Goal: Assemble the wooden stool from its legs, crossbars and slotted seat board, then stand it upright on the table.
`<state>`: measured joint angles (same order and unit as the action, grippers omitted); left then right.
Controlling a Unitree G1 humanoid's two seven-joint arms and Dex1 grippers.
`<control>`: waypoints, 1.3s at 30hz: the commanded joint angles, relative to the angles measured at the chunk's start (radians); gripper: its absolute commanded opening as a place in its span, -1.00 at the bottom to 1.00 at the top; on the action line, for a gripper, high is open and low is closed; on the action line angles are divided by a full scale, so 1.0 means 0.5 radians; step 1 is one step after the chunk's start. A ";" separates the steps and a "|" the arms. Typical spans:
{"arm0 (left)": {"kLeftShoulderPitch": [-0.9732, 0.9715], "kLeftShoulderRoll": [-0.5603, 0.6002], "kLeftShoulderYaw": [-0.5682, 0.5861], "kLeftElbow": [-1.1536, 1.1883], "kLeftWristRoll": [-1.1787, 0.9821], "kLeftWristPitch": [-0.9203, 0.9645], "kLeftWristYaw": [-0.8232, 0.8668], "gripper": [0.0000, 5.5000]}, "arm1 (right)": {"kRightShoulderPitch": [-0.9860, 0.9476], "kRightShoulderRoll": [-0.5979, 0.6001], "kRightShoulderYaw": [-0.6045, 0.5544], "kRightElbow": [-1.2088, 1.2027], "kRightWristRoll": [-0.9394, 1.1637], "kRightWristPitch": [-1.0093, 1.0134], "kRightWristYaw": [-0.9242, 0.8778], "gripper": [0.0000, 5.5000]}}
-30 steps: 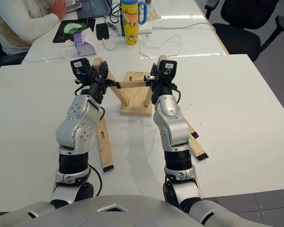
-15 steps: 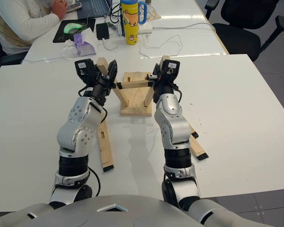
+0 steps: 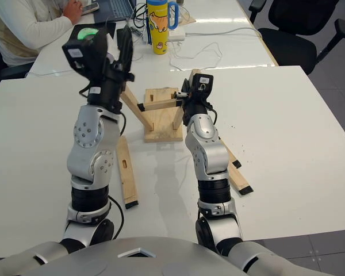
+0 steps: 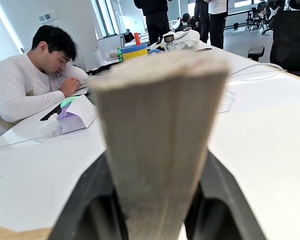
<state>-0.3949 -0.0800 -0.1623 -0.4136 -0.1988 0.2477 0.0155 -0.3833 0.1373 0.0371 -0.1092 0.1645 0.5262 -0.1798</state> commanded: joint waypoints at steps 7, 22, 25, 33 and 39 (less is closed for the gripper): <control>0.029 -0.271 0.193 0.232 -0.537 0.335 0.053 -0.61 | 0.131 0.035 0.025 0.136 0.005 0.170 0.030 -0.63; 0.060 -0.107 0.038 0.276 -0.462 0.509 0.157 -1.00 | 0.110 0.030 0.012 0.148 0.004 0.157 0.036 -0.63; -0.005 -0.037 -0.113 0.175 -0.295 0.412 0.071 -1.00 | 0.106 0.030 0.007 0.155 0.003 0.150 0.038 -0.63; 0.053 0.077 -0.166 0.326 -0.042 0.448 0.002 -1.00 | 0.083 0.030 -0.002 0.172 0.007 0.147 0.041 -0.63; 0.081 0.148 -0.168 0.493 0.123 0.503 -0.020 -1.00 | 0.066 0.035 -0.011 0.189 0.003 0.142 0.044 -0.63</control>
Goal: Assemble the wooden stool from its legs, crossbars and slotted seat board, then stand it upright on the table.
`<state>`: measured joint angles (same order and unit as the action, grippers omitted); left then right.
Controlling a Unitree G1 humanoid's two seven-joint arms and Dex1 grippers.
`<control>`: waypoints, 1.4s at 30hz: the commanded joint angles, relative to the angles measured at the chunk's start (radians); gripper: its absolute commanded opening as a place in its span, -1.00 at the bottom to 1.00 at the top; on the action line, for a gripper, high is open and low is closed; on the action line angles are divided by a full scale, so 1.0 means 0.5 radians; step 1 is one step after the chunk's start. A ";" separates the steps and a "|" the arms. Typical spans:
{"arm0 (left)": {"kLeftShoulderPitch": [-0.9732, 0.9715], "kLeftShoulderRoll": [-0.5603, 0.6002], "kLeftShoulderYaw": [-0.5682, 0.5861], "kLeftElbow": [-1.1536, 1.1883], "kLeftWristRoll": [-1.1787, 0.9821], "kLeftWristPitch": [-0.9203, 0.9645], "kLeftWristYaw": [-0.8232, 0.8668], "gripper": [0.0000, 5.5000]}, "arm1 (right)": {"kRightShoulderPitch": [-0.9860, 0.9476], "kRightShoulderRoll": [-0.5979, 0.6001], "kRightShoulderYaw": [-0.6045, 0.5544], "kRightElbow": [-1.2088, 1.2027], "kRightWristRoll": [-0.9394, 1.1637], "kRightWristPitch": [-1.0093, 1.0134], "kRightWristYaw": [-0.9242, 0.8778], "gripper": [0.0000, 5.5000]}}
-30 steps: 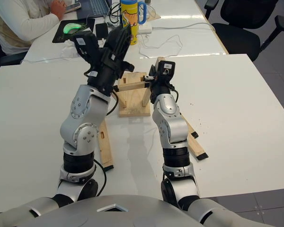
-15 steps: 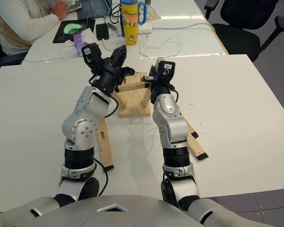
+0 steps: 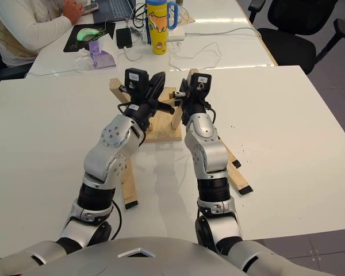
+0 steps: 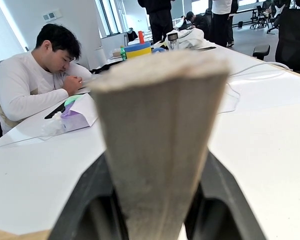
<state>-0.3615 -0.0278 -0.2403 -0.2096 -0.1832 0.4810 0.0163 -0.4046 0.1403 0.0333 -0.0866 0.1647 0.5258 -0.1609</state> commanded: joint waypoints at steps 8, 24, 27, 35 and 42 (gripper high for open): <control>-0.114 0.130 -0.110 0.283 0.367 0.008 -0.090 -1.00 | 0.100 0.040 -0.011 0.155 -0.001 0.122 0.006 -0.63; -0.089 0.502 -0.488 0.408 0.755 0.370 -0.565 -1.00 | 0.077 0.043 -0.024 0.178 -0.015 0.104 0.004 -0.63; -0.108 0.519 -0.534 0.459 0.834 0.341 -0.577 -1.00 | 0.070 0.039 -0.023 0.183 -0.017 0.100 0.011 -0.63; -0.141 0.374 -0.377 0.457 0.871 0.183 -0.429 -1.00 | 0.057 -0.012 0.047 0.169 -0.065 0.105 0.073 -0.63; -0.056 0.345 -0.406 0.465 0.909 0.154 -0.450 -1.00 | 0.056 -0.035 0.065 0.165 -0.077 0.115 0.106 -0.63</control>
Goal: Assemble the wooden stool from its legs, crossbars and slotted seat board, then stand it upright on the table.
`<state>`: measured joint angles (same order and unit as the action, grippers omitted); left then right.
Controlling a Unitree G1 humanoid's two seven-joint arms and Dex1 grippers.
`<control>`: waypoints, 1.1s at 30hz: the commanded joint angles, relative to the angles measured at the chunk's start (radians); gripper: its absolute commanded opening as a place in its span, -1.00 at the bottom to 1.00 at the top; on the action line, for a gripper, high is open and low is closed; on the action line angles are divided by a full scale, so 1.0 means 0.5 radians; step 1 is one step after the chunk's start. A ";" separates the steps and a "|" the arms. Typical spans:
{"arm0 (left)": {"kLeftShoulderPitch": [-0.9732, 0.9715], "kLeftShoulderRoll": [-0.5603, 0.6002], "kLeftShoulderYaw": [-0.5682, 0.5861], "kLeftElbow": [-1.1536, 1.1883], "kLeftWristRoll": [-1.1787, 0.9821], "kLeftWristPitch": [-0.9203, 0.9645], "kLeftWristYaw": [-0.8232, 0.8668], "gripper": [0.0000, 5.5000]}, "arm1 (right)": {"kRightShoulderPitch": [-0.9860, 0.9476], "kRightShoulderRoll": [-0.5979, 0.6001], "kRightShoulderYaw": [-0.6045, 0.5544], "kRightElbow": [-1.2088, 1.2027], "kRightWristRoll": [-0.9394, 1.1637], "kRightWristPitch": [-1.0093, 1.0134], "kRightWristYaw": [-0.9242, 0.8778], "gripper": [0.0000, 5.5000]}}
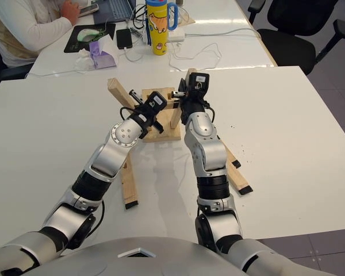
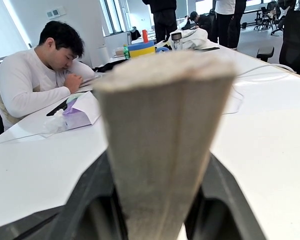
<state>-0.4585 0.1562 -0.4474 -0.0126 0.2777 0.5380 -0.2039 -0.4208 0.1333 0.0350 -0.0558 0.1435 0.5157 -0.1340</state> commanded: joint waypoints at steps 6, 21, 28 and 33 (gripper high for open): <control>0.039 -0.383 0.394 -0.357 -0.362 -0.361 0.201 -1.00 | 0.080 -0.049 0.076 0.113 -0.055 0.138 0.068 -0.63; 0.083 -0.280 1.309 -1.092 -0.894 0.289 0.382 -1.00 | 0.100 -0.153 0.121 0.065 -0.117 0.095 0.072 -0.63; 0.404 -0.321 1.451 -0.951 -0.959 0.333 0.454 -1.00 | 0.111 -0.184 0.131 0.088 -0.128 0.098 0.087 -0.62; 0.515 -0.213 1.433 -0.792 -0.838 0.264 0.477 -1.00 | 0.108 -0.187 0.123 0.084 -0.121 0.103 0.093 -0.62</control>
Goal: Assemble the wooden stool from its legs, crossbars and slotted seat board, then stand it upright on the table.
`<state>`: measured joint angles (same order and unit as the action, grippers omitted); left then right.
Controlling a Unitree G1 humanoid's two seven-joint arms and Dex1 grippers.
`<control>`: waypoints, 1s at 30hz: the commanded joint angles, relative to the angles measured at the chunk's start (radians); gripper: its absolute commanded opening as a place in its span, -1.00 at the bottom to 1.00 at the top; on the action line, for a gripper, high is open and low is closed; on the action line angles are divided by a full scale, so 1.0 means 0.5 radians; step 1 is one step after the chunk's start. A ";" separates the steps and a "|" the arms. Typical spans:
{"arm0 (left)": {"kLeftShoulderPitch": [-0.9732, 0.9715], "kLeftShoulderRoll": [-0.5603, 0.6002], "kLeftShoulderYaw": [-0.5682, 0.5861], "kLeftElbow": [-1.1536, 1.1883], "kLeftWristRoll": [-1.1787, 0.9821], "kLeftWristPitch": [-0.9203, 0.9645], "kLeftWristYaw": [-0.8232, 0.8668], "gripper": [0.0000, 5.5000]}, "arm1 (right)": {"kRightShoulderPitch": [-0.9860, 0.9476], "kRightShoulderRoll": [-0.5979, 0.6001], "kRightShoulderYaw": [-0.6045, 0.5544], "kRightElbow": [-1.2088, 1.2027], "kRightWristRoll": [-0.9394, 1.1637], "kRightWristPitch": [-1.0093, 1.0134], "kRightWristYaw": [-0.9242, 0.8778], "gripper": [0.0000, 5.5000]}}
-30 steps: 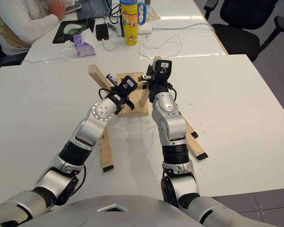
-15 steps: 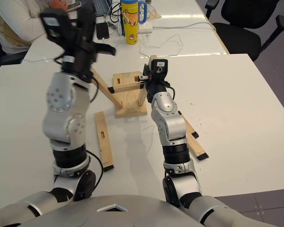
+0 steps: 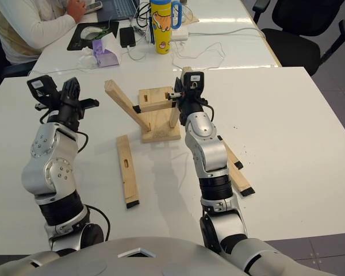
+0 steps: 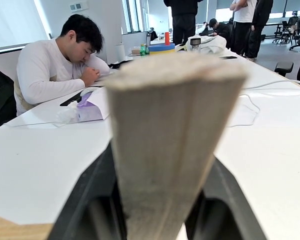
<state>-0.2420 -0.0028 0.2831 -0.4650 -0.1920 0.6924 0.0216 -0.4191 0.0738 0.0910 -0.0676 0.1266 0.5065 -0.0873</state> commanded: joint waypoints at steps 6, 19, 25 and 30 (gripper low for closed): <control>0.143 0.259 -0.125 0.156 0.207 0.099 0.002 -1.00 | 0.096 -0.063 0.005 0.116 -0.087 0.119 0.001 -0.62; -0.305 -0.140 -0.863 0.390 0.120 0.147 -0.171 -1.00 | 0.066 -0.046 0.021 0.141 -0.064 0.146 0.010 -0.61; -0.031 0.015 -0.705 0.410 0.182 0.110 -0.169 -1.00 | 0.065 -0.049 -0.030 0.157 -0.045 0.166 -0.014 -0.61; 0.058 0.127 -0.466 0.491 0.243 0.013 -0.059 -1.00 | 0.074 -0.053 -0.052 0.163 -0.047 0.166 -0.033 -0.61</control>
<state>-0.2449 0.0214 -0.0217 -0.2462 -0.0959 0.7256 -0.0438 -0.4365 0.0526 0.0488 -0.0441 0.1237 0.5046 -0.1116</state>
